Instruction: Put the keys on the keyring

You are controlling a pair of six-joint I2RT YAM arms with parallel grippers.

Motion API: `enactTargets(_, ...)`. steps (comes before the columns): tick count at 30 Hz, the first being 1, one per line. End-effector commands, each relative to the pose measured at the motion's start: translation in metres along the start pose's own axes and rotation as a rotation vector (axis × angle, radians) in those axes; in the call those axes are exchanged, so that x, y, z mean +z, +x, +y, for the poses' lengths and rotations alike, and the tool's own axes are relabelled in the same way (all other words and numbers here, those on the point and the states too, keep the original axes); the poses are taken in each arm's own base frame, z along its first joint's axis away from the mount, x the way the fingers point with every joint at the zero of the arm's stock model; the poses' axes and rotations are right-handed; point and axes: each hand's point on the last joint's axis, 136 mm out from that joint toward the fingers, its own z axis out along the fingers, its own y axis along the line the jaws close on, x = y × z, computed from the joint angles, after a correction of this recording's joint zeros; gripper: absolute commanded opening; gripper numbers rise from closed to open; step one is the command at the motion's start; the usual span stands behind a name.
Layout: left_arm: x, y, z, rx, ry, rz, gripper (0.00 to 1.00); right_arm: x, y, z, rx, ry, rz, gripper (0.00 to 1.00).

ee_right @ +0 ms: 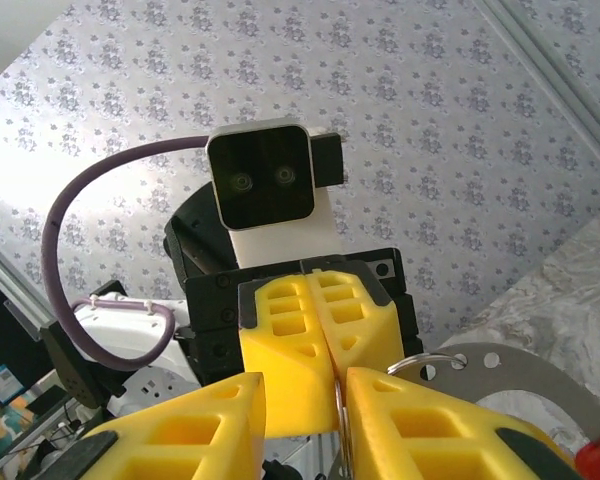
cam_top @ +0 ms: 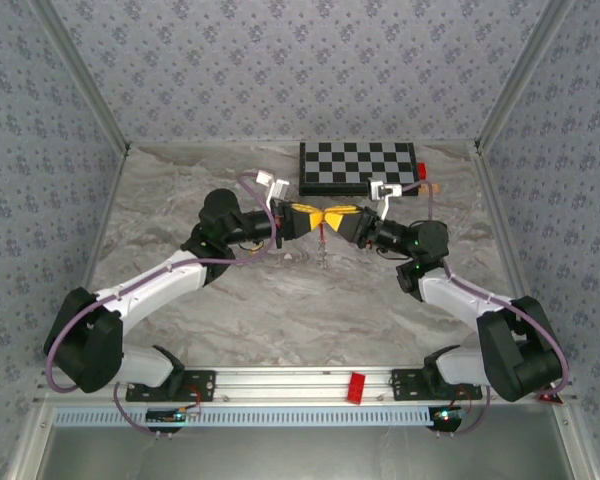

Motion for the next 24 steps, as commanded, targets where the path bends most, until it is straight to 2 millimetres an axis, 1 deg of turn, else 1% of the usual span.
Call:
enactTargets(1,0.0021,-0.0115,-0.0049,0.032,0.018,-0.043,0.0,0.0063,-0.003,0.0174,-0.04,-0.072,0.02,0.26)
enactTargets(4,0.0013,-0.0133,-0.0038,0.034,0.01,-0.05,0.0,0.006,-0.002,0.0167,-0.035,-0.073,0.021,0.24)
enactTargets(6,0.0013,-0.0131,-0.0039,0.034,0.01,-0.05,0.0,0.0053,-0.002,0.0162,-0.034,-0.071,0.018,0.21)
enactTargets(13,-0.001,-0.0152,-0.0024,0.035,0.0,-0.06,0.0,0.0045,-0.0006,0.0176,-0.031,-0.072,0.02,0.18)
enactTargets(24,-0.0039,-0.0179,-0.0018,0.035,-0.009,-0.073,0.0,0.0023,0.0041,0.0114,-0.015,-0.057,0.023,0.19)
